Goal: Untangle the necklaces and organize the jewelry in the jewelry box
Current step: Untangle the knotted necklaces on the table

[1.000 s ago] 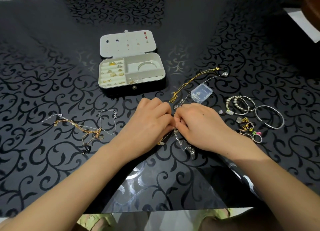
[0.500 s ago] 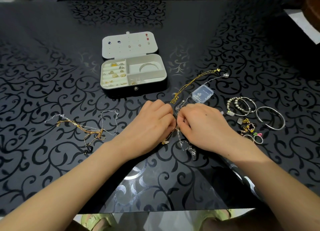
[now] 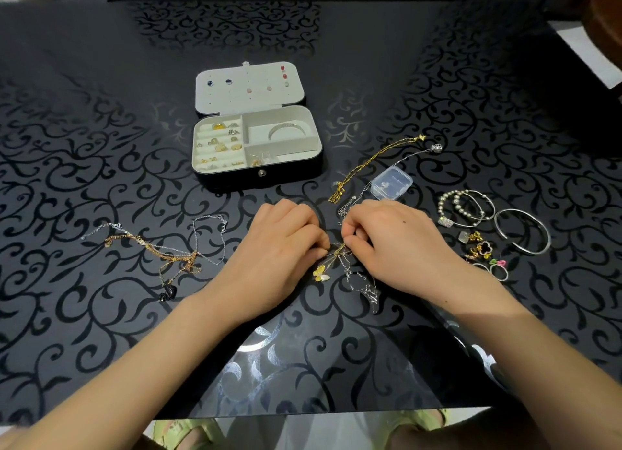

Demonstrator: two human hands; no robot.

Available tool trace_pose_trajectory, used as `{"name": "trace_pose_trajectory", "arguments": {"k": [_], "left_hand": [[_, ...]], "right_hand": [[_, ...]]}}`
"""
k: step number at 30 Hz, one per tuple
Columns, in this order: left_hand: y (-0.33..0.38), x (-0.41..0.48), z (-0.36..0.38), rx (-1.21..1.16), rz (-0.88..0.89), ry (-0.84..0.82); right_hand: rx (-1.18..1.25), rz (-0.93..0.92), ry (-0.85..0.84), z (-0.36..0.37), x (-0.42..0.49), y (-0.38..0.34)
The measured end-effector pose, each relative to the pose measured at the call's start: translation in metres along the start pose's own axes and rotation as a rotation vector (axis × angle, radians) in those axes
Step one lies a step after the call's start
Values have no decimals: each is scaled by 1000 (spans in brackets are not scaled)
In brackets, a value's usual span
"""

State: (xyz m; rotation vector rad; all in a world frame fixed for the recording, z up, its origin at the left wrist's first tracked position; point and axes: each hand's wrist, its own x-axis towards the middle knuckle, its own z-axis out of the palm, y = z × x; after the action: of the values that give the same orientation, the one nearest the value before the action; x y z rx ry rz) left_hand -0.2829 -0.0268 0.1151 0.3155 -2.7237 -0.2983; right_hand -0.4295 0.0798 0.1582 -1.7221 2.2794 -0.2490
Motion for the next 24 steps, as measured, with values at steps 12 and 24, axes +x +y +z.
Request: {"name": "trace_pose_trajectory", "arguments": {"k": [12, 24], "left_hand": [[5, -7, -2, -43, -38, 21], [6, -18, -7, 70, 54, -15]], "right_hand": [[-85, -129, -10, 0, 2, -1], [-57, -126, 7, 0, 1, 3]]}}
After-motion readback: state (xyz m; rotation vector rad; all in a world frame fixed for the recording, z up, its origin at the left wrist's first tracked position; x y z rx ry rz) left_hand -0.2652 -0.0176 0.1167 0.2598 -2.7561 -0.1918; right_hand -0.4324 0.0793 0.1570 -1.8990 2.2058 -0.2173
